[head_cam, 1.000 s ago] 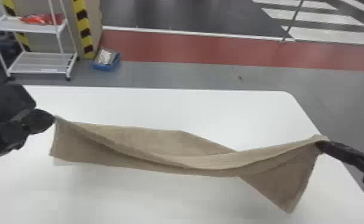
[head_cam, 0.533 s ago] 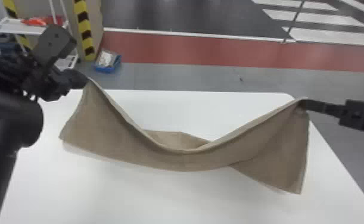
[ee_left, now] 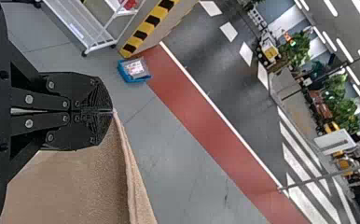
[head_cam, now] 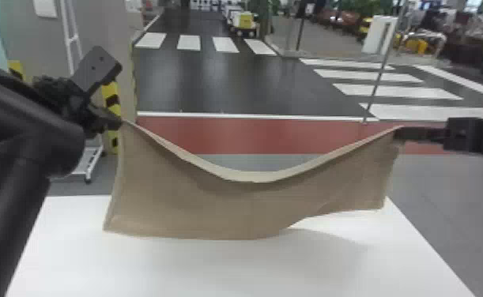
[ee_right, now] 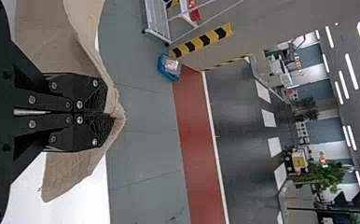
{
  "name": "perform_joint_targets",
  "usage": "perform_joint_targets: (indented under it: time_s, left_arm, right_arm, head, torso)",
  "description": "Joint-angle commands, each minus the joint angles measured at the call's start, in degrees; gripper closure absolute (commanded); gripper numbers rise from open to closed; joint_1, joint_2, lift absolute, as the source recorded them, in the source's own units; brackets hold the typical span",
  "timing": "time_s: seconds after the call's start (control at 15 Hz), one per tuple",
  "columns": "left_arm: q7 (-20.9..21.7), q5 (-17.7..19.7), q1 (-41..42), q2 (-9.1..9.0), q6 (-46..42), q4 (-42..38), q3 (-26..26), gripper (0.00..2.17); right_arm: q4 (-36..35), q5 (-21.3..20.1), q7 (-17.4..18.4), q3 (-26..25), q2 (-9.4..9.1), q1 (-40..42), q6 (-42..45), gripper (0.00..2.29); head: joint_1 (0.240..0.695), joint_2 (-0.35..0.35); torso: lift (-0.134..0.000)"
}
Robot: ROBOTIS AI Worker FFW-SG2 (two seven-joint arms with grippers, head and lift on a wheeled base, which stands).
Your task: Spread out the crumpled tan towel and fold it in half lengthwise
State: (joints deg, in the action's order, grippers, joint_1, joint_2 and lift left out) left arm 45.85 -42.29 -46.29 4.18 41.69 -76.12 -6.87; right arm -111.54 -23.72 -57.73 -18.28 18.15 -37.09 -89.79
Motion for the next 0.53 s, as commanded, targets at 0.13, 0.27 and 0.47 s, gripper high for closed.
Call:
perform_joint_targets:
  time_s: [0.13,0.27,0.47]
  left_arm:
    - [3.55,1.6,4.1,1.18,0.28,-9.22,6.96,1.43]
    - [5.92,2.04,14.12,3.29,2.74,-21.53,11.0,1.43]
    - [7.33,4.94,33.46,5.23,3.09,-37.88,17.16,1.43]
  right_arm:
    - [-6.32,7.73,-0.46,-5.62,7.95,4.75,-0.29,2.0]
    - [-14.41,13.44,-1.25,-13.27,9.44,16.18,-0.29,2.0]
    - [-24.69,22.76,-3.8,-26.81,4.43,37.09,-0.29,2.0]
  head:
    - [0.364,-0.162]
    - [0.351,-0.173]
    - [0.452,-0.165]
  torso:
    - [-0.124]
    - [-0.124]
    - [-0.124]
